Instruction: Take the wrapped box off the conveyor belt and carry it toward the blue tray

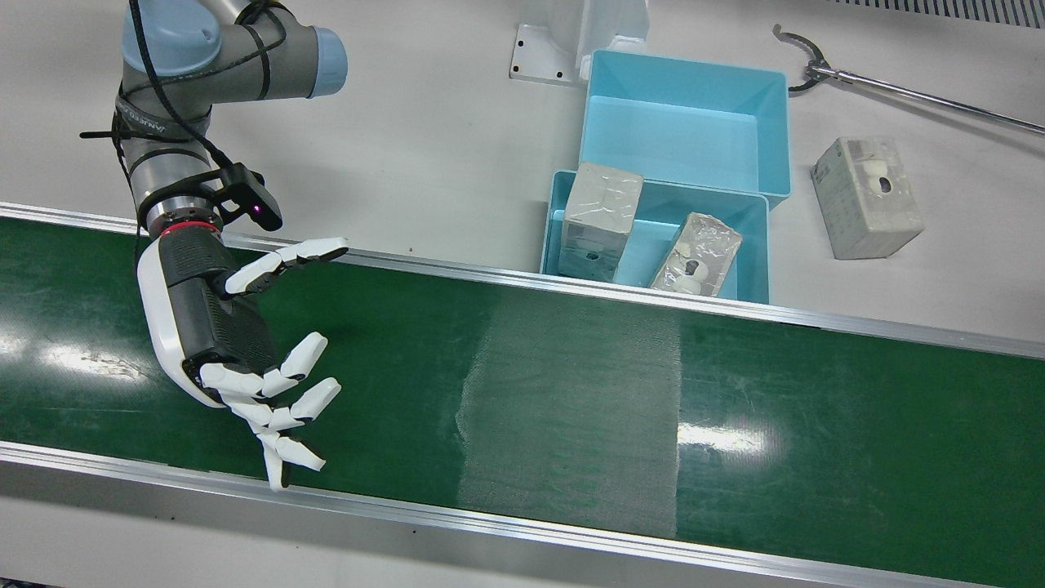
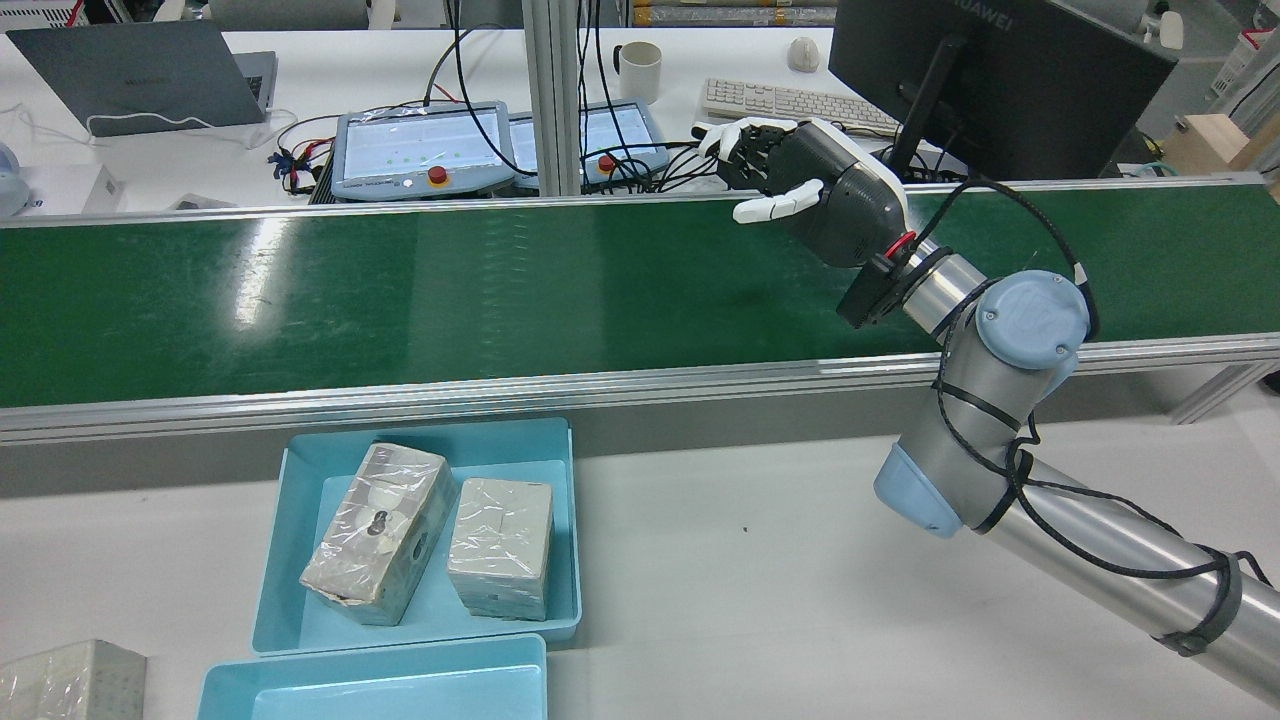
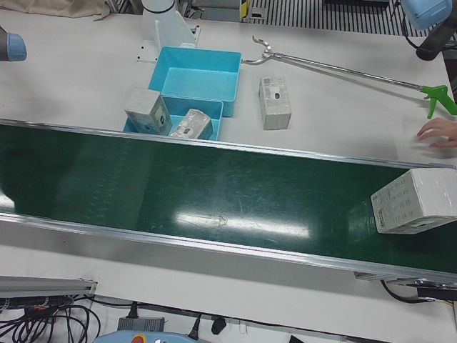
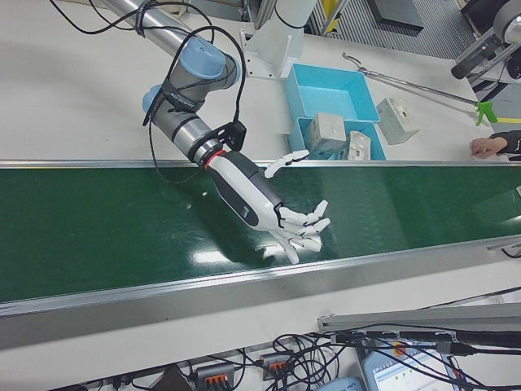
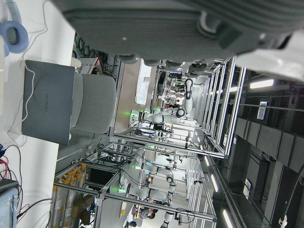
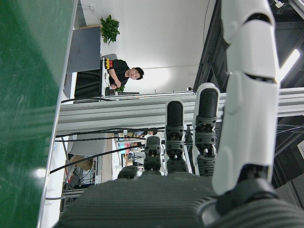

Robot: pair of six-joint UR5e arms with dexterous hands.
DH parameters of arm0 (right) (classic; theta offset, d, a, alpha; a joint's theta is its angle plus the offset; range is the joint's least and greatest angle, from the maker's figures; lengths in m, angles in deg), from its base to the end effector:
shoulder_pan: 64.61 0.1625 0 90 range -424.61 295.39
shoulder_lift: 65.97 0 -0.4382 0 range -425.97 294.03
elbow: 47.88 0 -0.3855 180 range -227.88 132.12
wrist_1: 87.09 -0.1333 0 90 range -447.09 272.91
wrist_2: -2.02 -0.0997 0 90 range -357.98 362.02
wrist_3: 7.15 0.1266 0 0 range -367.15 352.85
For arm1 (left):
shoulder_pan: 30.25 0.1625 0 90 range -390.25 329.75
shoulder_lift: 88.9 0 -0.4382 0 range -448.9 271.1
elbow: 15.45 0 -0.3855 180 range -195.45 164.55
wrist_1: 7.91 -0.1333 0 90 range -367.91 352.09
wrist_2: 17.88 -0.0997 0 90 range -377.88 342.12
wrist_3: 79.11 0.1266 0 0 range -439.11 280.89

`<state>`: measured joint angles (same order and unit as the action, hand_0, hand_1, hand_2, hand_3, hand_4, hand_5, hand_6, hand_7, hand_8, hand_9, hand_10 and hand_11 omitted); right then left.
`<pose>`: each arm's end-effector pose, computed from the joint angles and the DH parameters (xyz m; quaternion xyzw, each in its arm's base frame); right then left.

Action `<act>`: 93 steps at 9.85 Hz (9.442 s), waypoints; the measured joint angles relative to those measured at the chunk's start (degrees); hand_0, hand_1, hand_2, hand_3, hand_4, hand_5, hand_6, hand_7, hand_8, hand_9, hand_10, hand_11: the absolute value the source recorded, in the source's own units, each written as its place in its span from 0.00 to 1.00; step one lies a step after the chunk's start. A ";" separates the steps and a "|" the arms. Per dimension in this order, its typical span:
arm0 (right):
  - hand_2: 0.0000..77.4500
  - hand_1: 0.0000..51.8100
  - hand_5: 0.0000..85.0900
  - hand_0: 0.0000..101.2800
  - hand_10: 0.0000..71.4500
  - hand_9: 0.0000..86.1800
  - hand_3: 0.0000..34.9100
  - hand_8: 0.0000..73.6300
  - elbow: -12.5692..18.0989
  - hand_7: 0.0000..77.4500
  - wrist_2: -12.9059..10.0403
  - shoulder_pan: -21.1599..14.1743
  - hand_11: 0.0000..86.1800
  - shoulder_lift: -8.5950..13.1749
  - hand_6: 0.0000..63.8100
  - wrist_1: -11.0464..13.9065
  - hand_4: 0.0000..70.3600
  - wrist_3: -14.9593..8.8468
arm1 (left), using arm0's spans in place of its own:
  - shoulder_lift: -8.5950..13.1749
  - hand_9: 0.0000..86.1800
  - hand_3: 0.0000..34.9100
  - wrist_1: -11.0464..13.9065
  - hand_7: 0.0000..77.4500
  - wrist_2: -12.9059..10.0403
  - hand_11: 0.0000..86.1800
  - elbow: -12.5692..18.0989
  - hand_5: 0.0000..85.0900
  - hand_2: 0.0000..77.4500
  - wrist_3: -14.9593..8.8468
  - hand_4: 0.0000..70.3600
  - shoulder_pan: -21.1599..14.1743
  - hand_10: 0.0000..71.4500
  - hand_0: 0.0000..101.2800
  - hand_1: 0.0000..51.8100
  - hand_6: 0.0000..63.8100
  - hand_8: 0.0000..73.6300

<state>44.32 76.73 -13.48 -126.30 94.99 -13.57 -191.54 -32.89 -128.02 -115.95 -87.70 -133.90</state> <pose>-0.3094 -0.6495 0.3656 -0.1755 -0.8419 0.5031 0.0852 -0.2207 -0.5288 0.5421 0.0953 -0.6898 0.7175 0.0171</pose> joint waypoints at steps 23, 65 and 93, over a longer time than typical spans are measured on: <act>0.28 0.37 0.45 0.48 0.00 0.08 0.50 0.01 5.92 0.34 0.30 2.38 0.02 -0.23 0.07 10.43 0.17 -0.45 | 0.00 0.00 0.00 0.00 0.00 0.00 0.00 0.00 0.01 0.01 0.00 0.00 0.00 0.01 0.00 0.00 0.00 0.00; 0.30 0.35 0.49 0.49 0.00 0.08 0.56 0.01 7.39 0.37 -1.95 -1.03 0.01 4.15 0.09 19.93 0.20 -1.75 | 0.00 0.00 0.00 0.00 0.00 0.00 0.00 0.00 0.01 0.01 0.00 0.00 0.00 0.01 0.00 0.00 0.01 0.00; 0.18 0.28 0.47 0.46 0.00 0.07 0.81 0.00 3.52 0.36 -1.72 -1.61 0.02 5.92 0.05 18.14 0.12 -0.78 | 0.00 0.00 0.00 0.00 0.00 0.00 0.00 0.00 0.01 0.01 0.00 0.00 0.00 0.00 0.00 0.00 0.00 0.00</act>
<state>47.84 75.01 -15.08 -120.38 113.13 -14.35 -191.53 -32.89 -128.02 -115.95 -87.71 -133.89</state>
